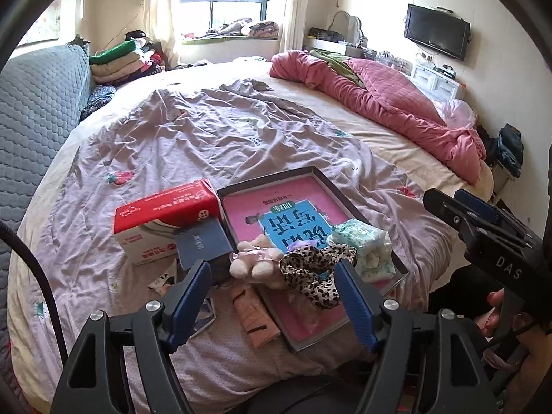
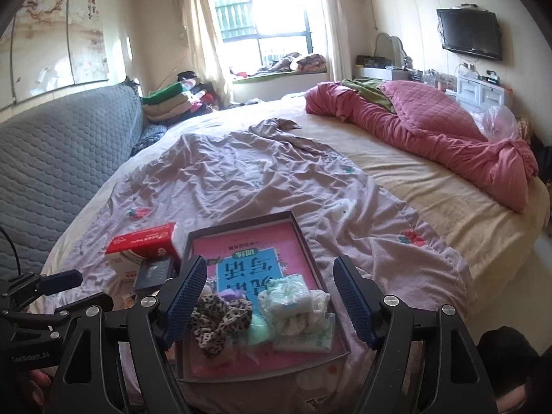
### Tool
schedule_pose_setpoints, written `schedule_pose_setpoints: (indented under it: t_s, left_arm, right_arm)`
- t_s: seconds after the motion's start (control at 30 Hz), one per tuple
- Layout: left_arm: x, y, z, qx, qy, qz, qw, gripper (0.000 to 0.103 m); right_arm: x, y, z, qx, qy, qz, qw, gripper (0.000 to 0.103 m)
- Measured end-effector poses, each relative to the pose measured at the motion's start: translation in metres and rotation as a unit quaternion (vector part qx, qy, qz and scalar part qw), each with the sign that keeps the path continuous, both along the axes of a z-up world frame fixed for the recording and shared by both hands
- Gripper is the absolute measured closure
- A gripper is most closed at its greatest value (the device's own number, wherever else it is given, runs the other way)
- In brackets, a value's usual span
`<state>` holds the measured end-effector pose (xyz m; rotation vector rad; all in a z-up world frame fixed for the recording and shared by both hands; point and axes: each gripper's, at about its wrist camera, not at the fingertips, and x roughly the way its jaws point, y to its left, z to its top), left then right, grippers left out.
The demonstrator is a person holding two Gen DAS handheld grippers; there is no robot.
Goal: Organize soft objects
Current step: 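Withdraw both open tools from the tray back toward the pile, then grasp the printed snack bag with the left tool while the right tool grasps the pink wrapped packet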
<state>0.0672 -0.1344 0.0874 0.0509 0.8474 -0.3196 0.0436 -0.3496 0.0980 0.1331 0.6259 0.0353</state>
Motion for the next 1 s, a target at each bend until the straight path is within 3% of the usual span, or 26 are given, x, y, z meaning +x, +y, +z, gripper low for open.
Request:
schedule_pose_setpoints:
  t_s: [0.3,0.7,1.0]
  left_arm:
    - [-0.007,0.024,0.006,-0.009,-0.006,0.025,0.9996,0.024]
    - [-0.003,0.096,0.015,-0.023,-0.005,0.091,0.9956,0.024]
    - [0.0,0.146,-0.008,-0.022,0.023,0.141,0.9895,0.024]
  right_arm:
    - [-0.005,0.017,0.008,-0.014,0.002,0.015,1.0,0.024]
    - [-0.013,0.042,0.023,-0.015,-0.01,0.047,0.999,0.023]
    - [-0.015,0.083,0.011,-0.034,0.008,0.099,0.994,0.023]
